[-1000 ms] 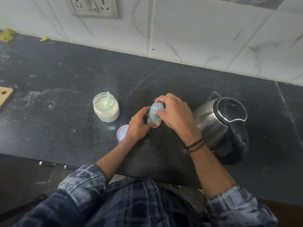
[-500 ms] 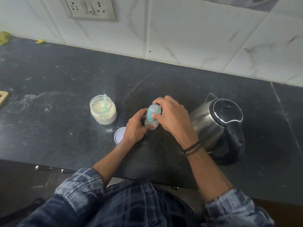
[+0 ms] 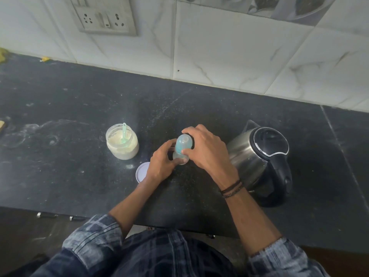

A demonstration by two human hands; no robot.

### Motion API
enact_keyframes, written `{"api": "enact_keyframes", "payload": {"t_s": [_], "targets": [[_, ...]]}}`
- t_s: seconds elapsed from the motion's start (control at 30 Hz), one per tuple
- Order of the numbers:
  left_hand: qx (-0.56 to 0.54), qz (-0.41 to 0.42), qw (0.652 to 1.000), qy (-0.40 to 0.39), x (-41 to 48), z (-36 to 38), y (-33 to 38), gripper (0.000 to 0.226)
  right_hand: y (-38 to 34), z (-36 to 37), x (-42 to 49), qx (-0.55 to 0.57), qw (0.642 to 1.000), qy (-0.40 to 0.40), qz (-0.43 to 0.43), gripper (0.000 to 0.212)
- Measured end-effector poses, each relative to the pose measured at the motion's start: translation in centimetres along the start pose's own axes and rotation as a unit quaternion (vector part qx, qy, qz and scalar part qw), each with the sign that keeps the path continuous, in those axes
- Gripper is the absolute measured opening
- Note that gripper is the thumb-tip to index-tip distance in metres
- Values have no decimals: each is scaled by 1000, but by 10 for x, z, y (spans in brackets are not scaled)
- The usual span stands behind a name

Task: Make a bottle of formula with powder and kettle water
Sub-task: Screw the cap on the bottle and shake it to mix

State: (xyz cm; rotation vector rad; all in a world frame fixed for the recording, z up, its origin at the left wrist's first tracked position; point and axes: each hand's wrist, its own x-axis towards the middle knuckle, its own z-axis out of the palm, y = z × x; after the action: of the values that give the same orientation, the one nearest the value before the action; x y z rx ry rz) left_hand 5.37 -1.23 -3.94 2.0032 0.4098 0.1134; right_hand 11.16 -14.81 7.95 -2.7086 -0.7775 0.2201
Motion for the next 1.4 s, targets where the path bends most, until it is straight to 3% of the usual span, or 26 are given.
{"api": "enact_keyframes", "payload": {"t_s": [0.43,0.57,1.33,1.4], "targets": [[7,-1,1000,-9,0,-2,2,63,-1,0,1,6,1000,19,0,48],[9,1,1000,-14,1,-2,2,65,-1,-2,0,0,999,34,-10,58],[7,3,1000,1,1,0,-3,62,-2,5,4,9,1000,18,7,46],[5,2,1000,1,1,0,-4,62,0,3,5,10,1000,19,12,52]]}}
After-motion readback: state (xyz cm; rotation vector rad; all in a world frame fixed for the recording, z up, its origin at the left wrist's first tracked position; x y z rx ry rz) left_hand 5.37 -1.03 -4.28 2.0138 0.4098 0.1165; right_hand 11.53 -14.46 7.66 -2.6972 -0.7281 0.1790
